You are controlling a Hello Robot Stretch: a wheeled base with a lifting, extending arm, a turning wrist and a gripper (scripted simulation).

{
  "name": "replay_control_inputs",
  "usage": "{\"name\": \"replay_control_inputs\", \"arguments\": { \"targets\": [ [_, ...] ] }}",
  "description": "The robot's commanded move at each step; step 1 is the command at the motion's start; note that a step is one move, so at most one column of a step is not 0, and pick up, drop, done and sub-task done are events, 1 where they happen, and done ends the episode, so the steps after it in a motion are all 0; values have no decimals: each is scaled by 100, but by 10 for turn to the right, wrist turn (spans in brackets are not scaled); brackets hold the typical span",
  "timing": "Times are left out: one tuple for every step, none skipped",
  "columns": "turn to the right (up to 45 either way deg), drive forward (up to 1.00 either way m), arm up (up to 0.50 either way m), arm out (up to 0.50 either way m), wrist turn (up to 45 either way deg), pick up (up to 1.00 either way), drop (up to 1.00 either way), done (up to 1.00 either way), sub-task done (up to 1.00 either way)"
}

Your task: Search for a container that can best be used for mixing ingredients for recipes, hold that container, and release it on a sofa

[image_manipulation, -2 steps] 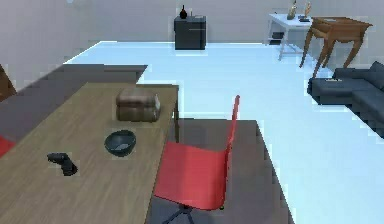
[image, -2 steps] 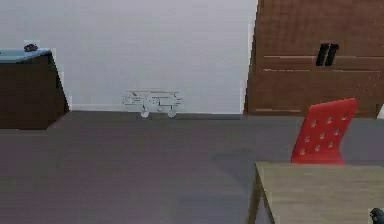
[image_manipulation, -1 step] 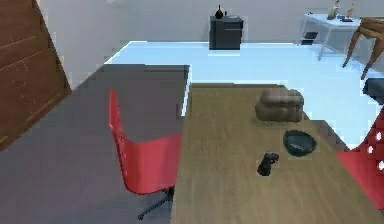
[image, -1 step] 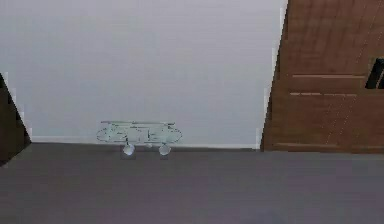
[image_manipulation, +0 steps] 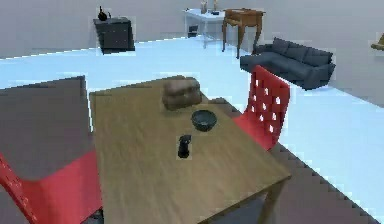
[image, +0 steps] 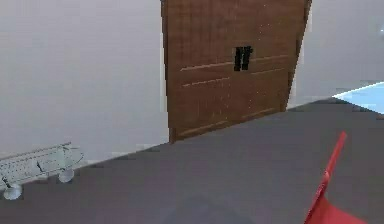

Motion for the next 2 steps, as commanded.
{"name": "replay_control_inputs", "arguments": {
  "targets": [
    [450,0,0,0,0,0,0,0,0],
    [450,0,0,0,0,0,0,0,0]
  ]
}}
